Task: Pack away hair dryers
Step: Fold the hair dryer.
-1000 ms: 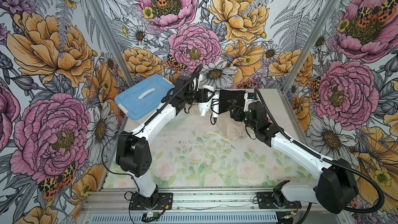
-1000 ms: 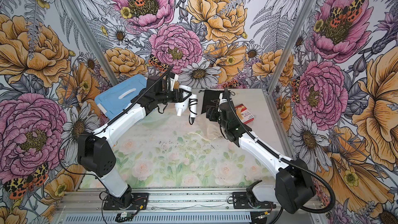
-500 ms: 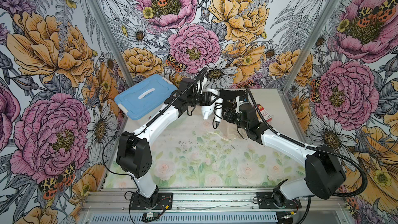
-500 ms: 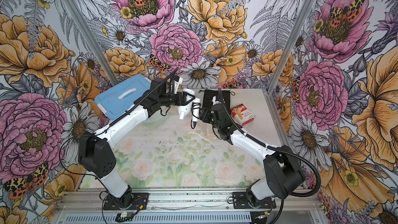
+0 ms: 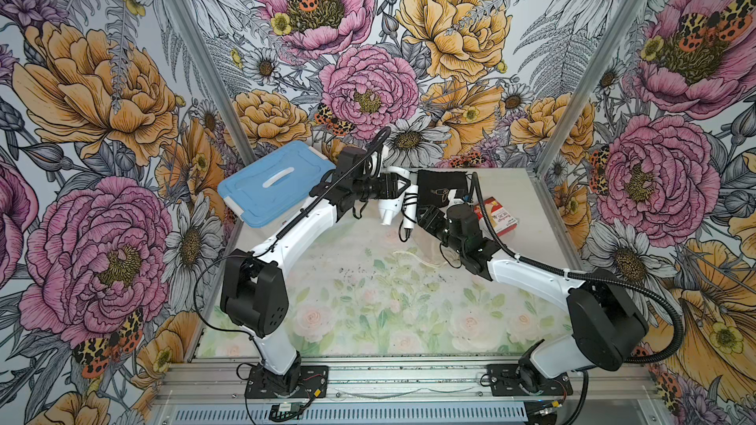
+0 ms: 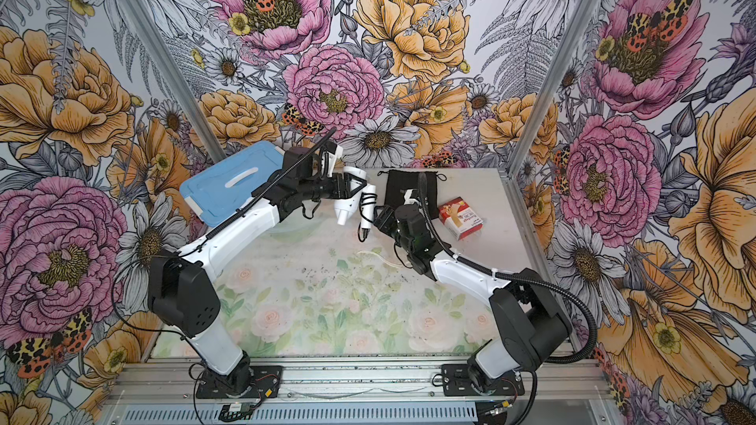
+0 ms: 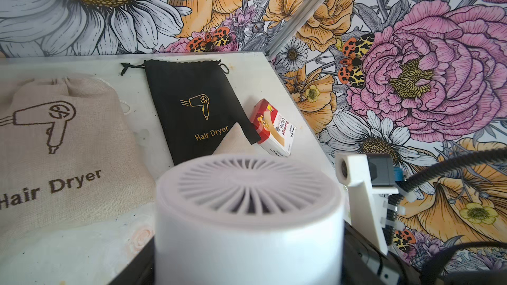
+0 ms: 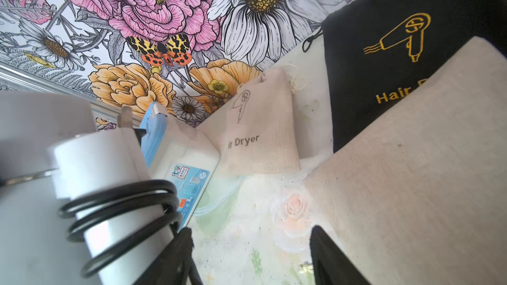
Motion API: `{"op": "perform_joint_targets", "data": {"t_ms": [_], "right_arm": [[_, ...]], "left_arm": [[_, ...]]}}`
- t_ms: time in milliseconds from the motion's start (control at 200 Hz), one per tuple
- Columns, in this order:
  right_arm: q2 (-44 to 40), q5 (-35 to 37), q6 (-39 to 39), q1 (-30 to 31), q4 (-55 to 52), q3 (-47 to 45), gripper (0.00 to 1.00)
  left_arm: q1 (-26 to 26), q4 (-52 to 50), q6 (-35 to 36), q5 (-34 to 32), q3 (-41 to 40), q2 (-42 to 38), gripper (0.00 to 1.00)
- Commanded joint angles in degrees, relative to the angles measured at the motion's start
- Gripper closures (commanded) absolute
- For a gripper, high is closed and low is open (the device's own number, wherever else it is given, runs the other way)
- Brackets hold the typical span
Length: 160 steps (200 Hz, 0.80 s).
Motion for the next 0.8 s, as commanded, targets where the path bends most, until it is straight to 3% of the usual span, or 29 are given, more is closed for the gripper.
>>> {"op": "perform_joint_targets", "data": {"t_ms": [0,455,645,795], "right_arm": [[0.2,-7.6,3.2,5.1,10.4,1.0,0.32],[2.6,-8.0,4.1,7.9,10.7,2.9,0.32],[-3.4,-4.9,-2.6,4.9,4.4,-1.1,0.32],[-11.7,-5.1,-12.4,1.0,1.4,-4.3,0.28]], "left_arm": [[-1.9,6.0,-1.7,3.3,2.0,-0.3,0.65],[-1.4,7.1,-2.1,4.1,1.6,-0.3,0.65],[-0.6,7.3,-2.8,5.3,1.8,-0.9,0.65],[0.8,10.4,-6.3,8.5,1.9,-0.9,0.65]]}}
